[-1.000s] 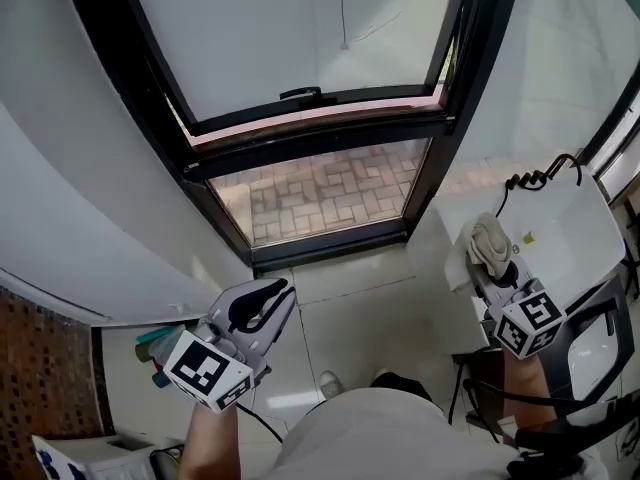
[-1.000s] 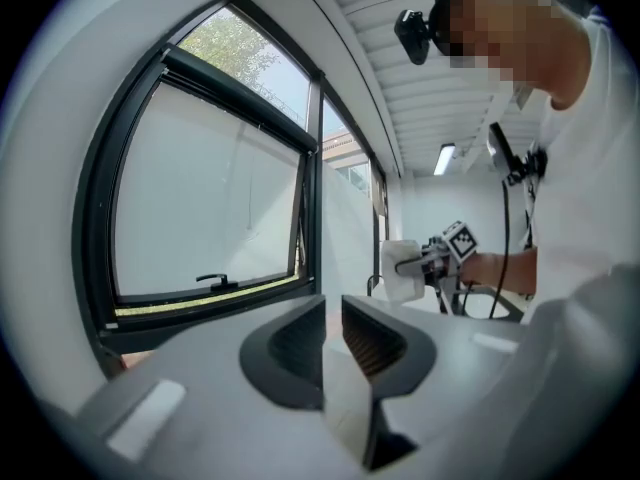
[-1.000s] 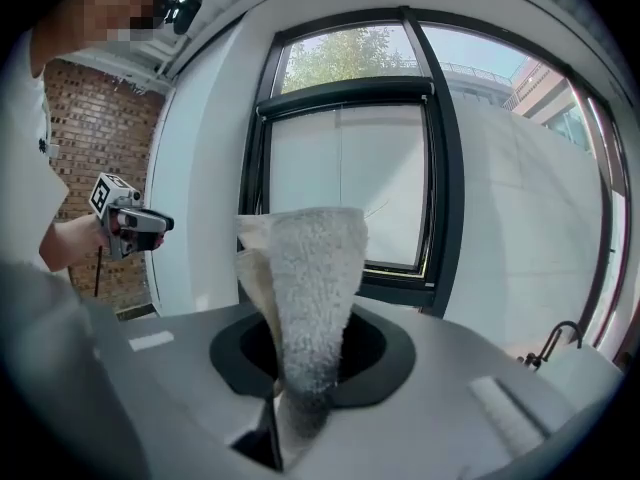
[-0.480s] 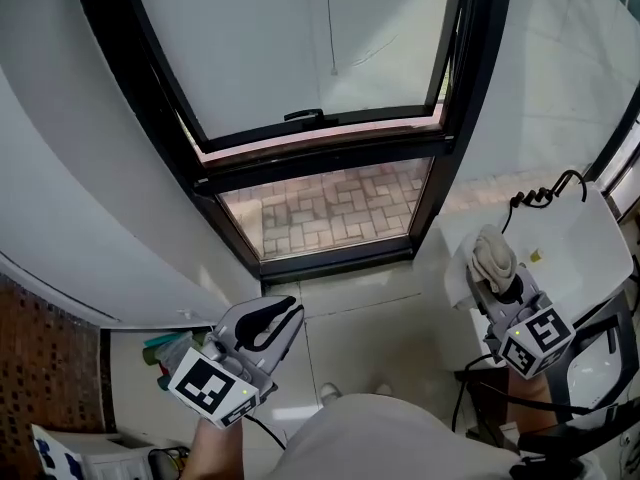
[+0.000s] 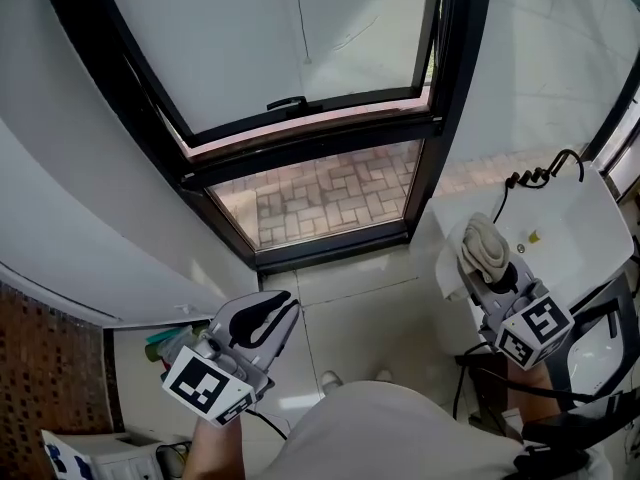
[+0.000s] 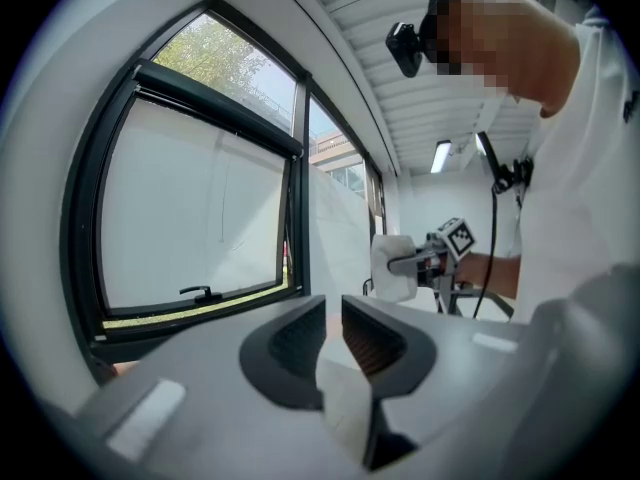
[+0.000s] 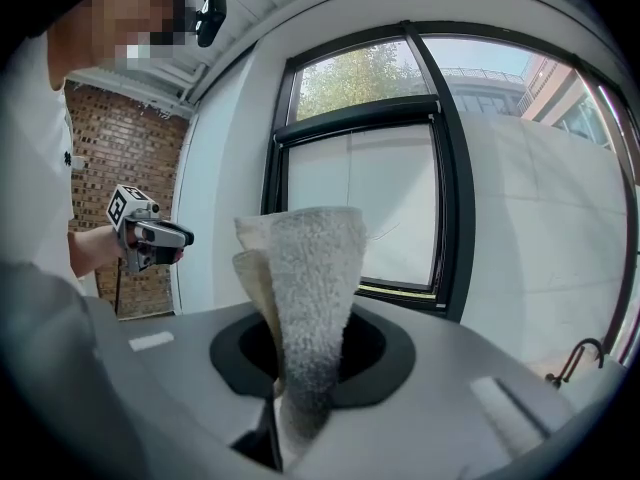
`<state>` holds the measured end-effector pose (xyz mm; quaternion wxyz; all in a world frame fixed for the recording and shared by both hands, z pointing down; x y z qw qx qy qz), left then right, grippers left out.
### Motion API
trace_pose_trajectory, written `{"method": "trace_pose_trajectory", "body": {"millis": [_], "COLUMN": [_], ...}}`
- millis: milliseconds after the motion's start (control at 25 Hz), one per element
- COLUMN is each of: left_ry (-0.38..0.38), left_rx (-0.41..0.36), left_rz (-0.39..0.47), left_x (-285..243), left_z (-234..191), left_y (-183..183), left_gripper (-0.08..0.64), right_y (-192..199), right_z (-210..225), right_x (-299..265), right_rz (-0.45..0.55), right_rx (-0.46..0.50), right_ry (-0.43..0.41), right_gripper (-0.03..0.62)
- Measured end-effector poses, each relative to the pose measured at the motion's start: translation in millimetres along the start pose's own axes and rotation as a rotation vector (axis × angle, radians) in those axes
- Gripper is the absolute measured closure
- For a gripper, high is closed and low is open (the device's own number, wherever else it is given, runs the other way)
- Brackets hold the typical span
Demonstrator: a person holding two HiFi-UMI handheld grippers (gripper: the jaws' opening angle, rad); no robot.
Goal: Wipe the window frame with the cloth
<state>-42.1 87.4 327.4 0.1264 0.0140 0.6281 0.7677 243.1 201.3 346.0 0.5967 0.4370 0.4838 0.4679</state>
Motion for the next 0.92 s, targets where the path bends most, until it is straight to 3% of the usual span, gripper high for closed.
{"method": "trace_pose_trajectory", "body": {"millis": [440, 920], "left_ry": [-0.021, -0.022], "left_rx": [-0.007, -0.046], "left_rz": [-0.020, -0.039], "left_x": [8.1, -9.6], "left_z": [-12.5, 3.7], "left_y": [9.7, 0.0], "left_gripper": [0.491, 0.491], "right_y": [7.7, 9.5], "right_z": [-1.7, 14.9], "right_x": [-28.0, -26.0], "right_rz": [-0.024, -0.043], "right_rx": [-0.011, -0.016], "right_ry": [-0.013, -0.035], "right_gripper": [0.520, 0.520]}}
Point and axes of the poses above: the fingertips, and each gripper's own axes: x backward along the fingers, z to its right, y out of its underside, the point moved 5 cm from there along x, backward along the fingers, and after that the axes turned 12 degrees about -x, right-handed, at the moved point
